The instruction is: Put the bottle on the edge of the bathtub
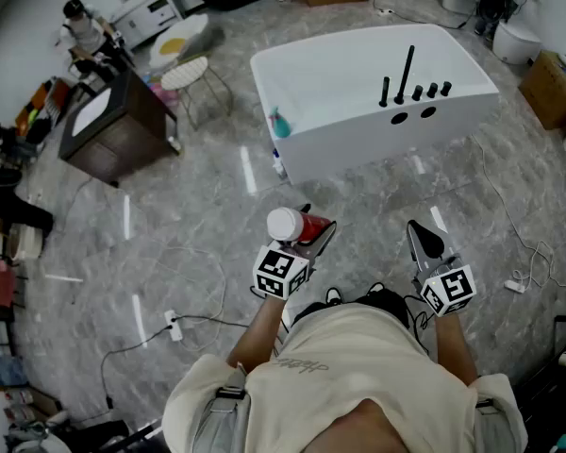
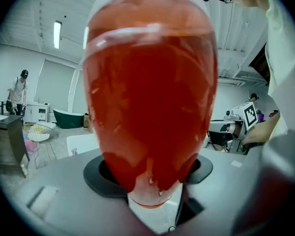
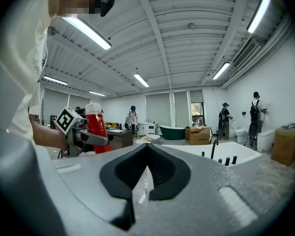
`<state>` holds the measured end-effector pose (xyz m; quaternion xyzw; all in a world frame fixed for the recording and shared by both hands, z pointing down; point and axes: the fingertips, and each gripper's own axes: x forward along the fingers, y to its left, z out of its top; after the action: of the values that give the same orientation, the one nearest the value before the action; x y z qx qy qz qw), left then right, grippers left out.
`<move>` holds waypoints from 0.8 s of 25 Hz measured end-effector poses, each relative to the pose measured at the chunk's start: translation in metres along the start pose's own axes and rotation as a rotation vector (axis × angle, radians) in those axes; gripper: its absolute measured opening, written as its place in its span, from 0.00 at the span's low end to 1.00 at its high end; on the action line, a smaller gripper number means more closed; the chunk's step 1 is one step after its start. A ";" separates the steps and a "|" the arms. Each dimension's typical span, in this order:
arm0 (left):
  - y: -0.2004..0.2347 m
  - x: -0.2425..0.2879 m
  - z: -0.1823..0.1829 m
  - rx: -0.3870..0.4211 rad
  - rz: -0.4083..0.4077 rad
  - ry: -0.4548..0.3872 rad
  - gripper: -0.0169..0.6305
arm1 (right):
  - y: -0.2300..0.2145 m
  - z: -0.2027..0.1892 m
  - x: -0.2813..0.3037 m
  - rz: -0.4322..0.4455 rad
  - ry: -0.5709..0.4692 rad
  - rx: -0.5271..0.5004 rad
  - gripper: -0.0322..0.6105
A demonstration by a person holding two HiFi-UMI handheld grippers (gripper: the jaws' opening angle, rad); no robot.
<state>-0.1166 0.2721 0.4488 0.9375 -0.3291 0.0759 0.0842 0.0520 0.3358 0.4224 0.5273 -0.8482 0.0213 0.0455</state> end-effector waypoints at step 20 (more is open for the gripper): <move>0.021 0.016 -0.033 -0.133 -0.041 0.069 0.49 | -0.013 -0.016 0.012 -0.077 0.077 0.085 0.05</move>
<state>-0.1203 0.2530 0.4863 0.9332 -0.3110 0.0844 0.1590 0.0598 0.3208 0.4395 0.5600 -0.8231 0.0757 0.0565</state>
